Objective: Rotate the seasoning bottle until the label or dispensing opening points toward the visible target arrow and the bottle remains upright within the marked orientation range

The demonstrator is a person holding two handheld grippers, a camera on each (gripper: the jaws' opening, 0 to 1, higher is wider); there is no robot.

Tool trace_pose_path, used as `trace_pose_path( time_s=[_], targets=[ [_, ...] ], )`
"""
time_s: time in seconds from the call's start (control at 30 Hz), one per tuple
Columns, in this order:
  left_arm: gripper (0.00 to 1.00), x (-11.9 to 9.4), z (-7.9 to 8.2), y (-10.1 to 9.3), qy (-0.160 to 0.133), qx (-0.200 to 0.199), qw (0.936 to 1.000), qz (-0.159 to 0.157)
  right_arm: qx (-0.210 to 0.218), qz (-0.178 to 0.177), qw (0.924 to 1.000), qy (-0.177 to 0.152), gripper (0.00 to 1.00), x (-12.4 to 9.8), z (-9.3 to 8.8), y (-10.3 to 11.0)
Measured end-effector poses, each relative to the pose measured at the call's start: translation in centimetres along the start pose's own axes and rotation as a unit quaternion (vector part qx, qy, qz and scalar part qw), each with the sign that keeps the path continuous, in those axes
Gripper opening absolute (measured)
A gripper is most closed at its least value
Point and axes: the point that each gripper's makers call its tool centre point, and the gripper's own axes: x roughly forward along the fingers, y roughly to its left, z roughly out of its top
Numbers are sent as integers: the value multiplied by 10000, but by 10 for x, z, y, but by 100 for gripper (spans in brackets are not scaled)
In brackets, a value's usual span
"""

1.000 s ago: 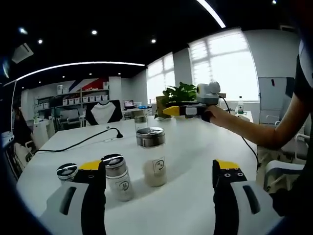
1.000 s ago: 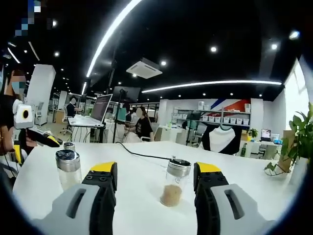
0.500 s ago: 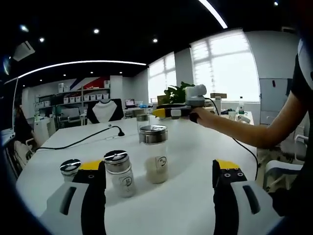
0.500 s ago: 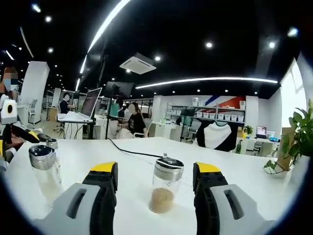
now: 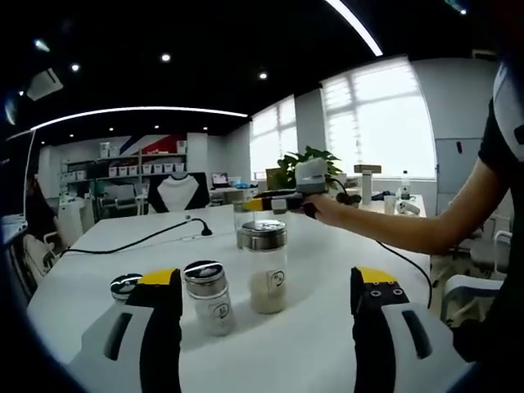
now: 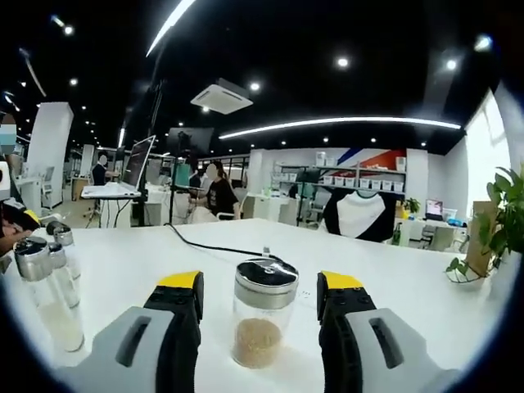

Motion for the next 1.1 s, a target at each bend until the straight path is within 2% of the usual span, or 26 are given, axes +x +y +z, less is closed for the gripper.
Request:
trace_pose_path(
  time_s=[0.27,0.4,0.57,0.67,0.73,1.0,1.1],
  targets=[
    [90,2,-4,6,66,-50,10000,-17,170,-59,9998,120,55,16,-14,-4],
    [90,3,-5,9,85,-32,10000,17,69,-122,9997,183,53,19,-20,-5],
    [90,4,-3,14,5,-120,9999,26,202,-111,9997,87,48,22,-19,-6],
    [90,6,-5,15,26,-125,9999,31,245,-127,9996,40,42,24,-19,-11],
    [90,6,-6,15,28,-147,9999,9,315,-60,9995,28,37,26,-18,-6],
    [90,6,-10,12,76,-201,9997,-116,299,-207,9993,-35,37,23,-16,1],
    [90,7,-10,12,75,-212,9997,-131,270,-337,9991,-61,36,22,-16,-3]
  ],
)
